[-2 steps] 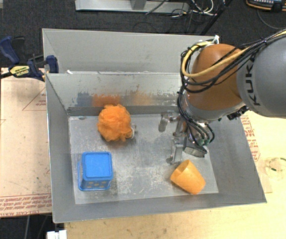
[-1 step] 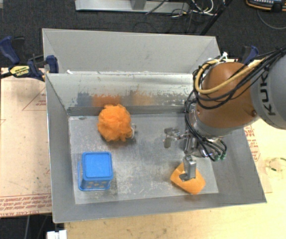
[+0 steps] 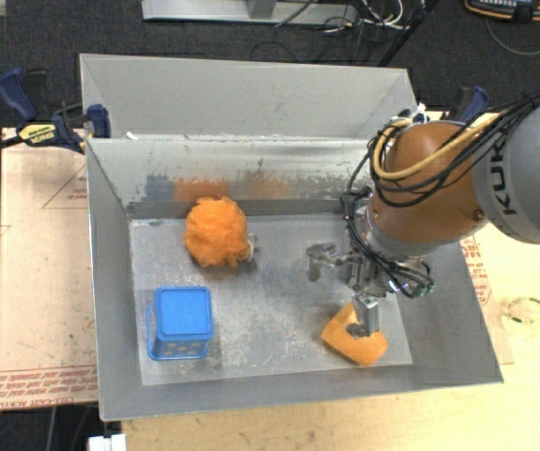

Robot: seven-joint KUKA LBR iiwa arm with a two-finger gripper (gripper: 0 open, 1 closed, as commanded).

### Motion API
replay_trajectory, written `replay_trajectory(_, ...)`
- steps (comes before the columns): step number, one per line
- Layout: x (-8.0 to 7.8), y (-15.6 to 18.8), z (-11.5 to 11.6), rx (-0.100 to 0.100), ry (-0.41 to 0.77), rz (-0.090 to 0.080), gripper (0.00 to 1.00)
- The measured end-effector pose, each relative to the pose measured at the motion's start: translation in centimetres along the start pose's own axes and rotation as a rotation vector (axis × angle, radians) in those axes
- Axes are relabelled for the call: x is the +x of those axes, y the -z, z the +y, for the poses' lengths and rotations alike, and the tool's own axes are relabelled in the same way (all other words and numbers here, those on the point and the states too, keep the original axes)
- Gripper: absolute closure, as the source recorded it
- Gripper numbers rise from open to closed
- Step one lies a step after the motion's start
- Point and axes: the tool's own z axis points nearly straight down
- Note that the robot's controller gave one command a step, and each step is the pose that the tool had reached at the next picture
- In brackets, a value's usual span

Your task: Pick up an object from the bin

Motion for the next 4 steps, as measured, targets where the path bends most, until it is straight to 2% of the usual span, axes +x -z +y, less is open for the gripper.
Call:
replay_trajectory(1, 1.1, -2.9, -1.7, 0.0, 0.152, 0.001, 0.0)
replay_trajectory(2, -1.3, -4.3, -2.1, 0.012, 0.444, 0.007, 1.0)
replay_trajectory(3, -1.4, -4.3, -2.0, 0.012, 0.443, 0.004, 1.0)
replay_trajectory(4, -3.1, -2.0, -0.5, 0.007, 0.411, 0.005, 1.0)
